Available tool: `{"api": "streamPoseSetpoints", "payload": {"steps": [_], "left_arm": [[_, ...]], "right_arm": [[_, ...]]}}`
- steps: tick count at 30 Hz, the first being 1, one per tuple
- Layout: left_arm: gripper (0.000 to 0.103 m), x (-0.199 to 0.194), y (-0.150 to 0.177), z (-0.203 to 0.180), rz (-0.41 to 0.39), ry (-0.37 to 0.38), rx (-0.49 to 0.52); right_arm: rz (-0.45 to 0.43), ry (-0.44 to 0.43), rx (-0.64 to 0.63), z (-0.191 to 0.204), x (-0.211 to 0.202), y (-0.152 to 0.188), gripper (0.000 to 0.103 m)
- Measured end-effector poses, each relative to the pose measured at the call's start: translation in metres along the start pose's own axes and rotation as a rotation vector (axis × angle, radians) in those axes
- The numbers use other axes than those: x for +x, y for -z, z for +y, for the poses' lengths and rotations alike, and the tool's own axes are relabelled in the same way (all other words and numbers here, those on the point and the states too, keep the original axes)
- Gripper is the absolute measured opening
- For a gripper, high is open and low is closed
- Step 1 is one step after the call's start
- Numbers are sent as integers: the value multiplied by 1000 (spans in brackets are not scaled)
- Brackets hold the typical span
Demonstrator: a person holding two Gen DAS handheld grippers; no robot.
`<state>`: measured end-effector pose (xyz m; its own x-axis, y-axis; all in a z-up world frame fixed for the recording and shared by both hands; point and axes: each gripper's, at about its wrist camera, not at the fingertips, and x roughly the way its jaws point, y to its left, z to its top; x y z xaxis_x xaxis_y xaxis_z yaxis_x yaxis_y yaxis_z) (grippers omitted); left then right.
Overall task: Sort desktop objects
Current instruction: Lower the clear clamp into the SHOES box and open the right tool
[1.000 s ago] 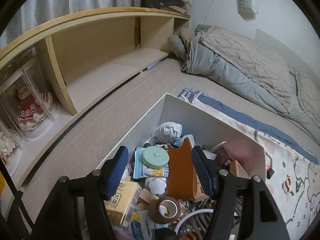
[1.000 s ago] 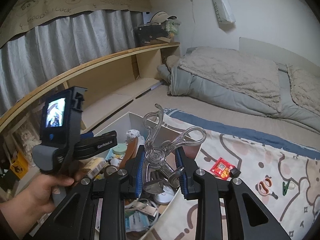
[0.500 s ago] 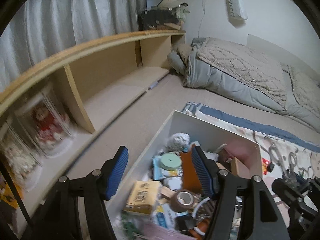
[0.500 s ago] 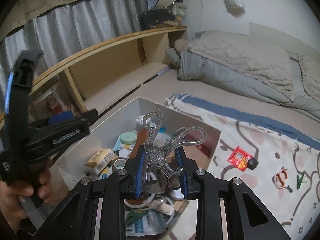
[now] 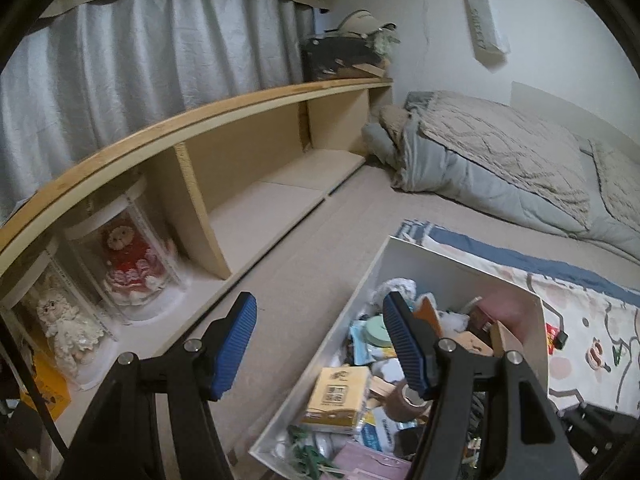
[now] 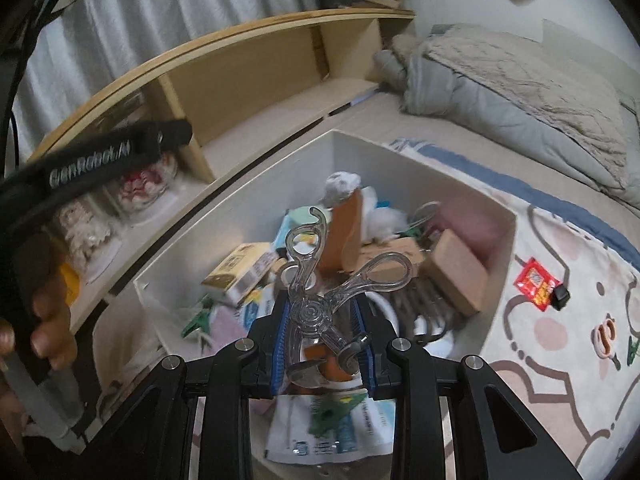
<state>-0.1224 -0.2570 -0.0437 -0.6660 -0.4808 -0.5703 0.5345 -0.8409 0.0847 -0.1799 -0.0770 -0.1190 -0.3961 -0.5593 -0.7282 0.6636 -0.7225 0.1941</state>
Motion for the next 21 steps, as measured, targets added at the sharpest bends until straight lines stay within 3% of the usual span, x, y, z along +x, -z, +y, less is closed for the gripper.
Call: {"api": "streamPoseSetpoints", "payload": {"steps": [9, 21], "left_arm": [[65, -4, -3, 24, -27, -62, -45], [65, -4, -2, 37, -32, -73, -64]], "right_arm": [[41, -86, -56, 31, 19, 1, 30], [122, -99, -59, 36, 38, 7, 30]]}}
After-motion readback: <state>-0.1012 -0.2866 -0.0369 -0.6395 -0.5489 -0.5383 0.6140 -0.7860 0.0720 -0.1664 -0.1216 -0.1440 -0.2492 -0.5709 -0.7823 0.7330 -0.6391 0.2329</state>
